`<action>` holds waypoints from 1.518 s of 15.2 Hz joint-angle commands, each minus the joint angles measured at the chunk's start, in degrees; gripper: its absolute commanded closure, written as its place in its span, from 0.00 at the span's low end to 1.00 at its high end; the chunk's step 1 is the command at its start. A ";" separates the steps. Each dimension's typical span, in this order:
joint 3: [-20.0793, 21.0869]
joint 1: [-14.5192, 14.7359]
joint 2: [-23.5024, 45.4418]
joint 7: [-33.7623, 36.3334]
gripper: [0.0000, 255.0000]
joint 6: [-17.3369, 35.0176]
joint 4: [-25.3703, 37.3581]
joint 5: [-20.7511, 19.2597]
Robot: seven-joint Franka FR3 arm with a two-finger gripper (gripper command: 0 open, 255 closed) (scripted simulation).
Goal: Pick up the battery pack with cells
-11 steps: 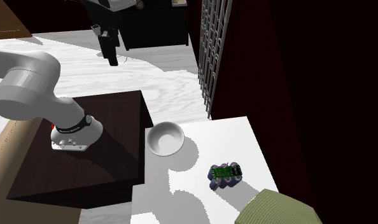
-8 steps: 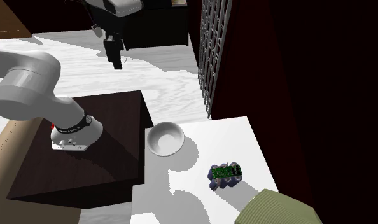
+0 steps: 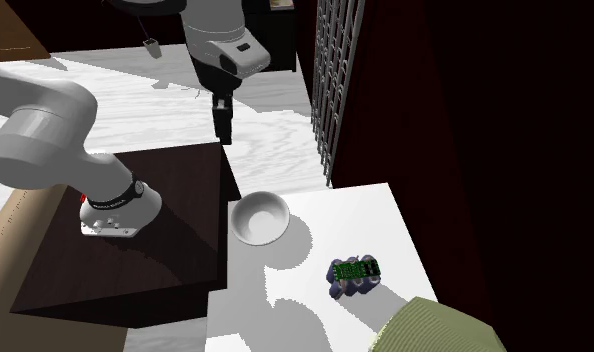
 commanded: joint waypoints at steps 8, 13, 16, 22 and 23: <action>-2.26 -3.01 17.94 -1.26 0.00 14.25 5.20 -4.80; -3.57 -4.46 28.13 -1.57 0.00 20.05 10.52 -7.01; -4.36 -5.24 34.25 -1.74 0.00 22.77 14.52 -8.10; -5.83 -6.73 46.48 -2.22 0.00 26.48 24.33 -9.57; -6.06 -6.98 48.52 -2.33 0.00 26.87 26.21 -9.72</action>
